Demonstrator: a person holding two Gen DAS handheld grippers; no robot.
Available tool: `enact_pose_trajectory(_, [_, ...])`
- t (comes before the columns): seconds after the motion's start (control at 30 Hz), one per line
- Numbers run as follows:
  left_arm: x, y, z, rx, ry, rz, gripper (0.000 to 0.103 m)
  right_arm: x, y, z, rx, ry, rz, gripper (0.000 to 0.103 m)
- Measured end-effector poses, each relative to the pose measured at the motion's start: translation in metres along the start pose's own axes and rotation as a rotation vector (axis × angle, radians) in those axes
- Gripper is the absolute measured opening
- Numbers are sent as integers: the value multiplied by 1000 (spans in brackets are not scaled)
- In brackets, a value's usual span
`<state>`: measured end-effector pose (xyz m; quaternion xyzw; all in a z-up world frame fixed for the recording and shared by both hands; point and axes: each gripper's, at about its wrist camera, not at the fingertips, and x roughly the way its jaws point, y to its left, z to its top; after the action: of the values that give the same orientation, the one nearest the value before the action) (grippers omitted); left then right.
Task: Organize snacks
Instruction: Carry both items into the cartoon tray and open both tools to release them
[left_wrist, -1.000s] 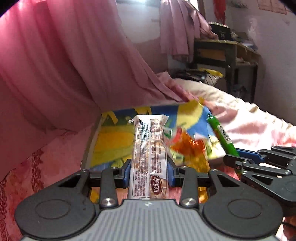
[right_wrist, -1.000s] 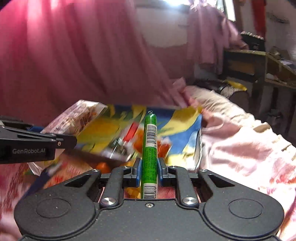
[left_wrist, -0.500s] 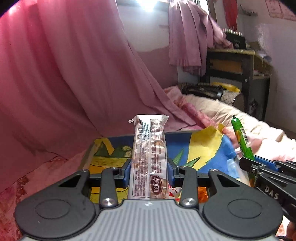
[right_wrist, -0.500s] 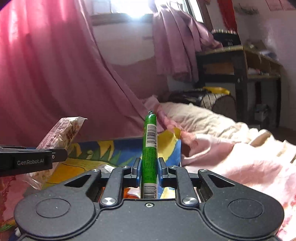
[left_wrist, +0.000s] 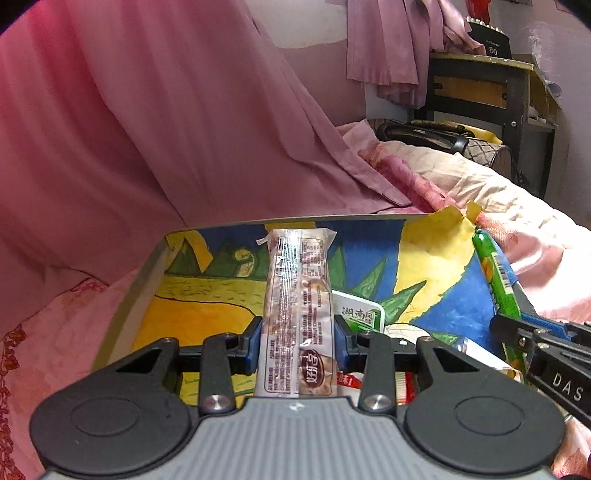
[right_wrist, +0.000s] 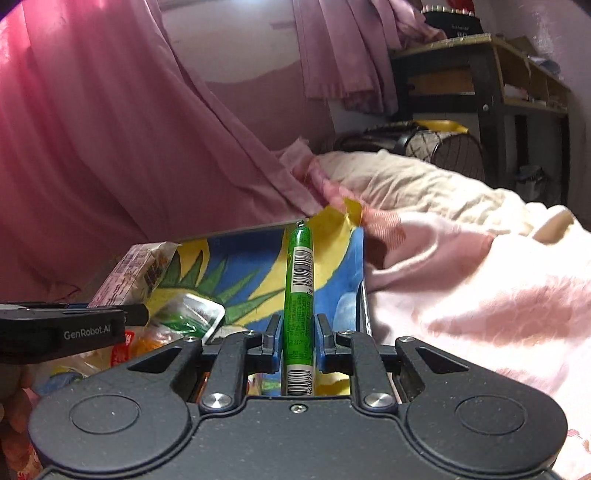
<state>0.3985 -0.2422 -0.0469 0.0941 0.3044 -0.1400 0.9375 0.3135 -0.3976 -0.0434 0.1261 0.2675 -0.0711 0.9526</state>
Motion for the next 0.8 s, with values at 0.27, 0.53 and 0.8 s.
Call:
enact_pose_trajectory(0.27, [5,0,1,-9,35,-21,41,9,-9,-3,57,69,3,19])
enact_pose_trajectory(0.53, [6,3,0,-41,44,-24,42,12,-8,-1,50,80,1,20])
enact_pose_trajectory(0.8, [-2,8,6,-82,16,-1,67,10,-3,1,25,64,-2,31])
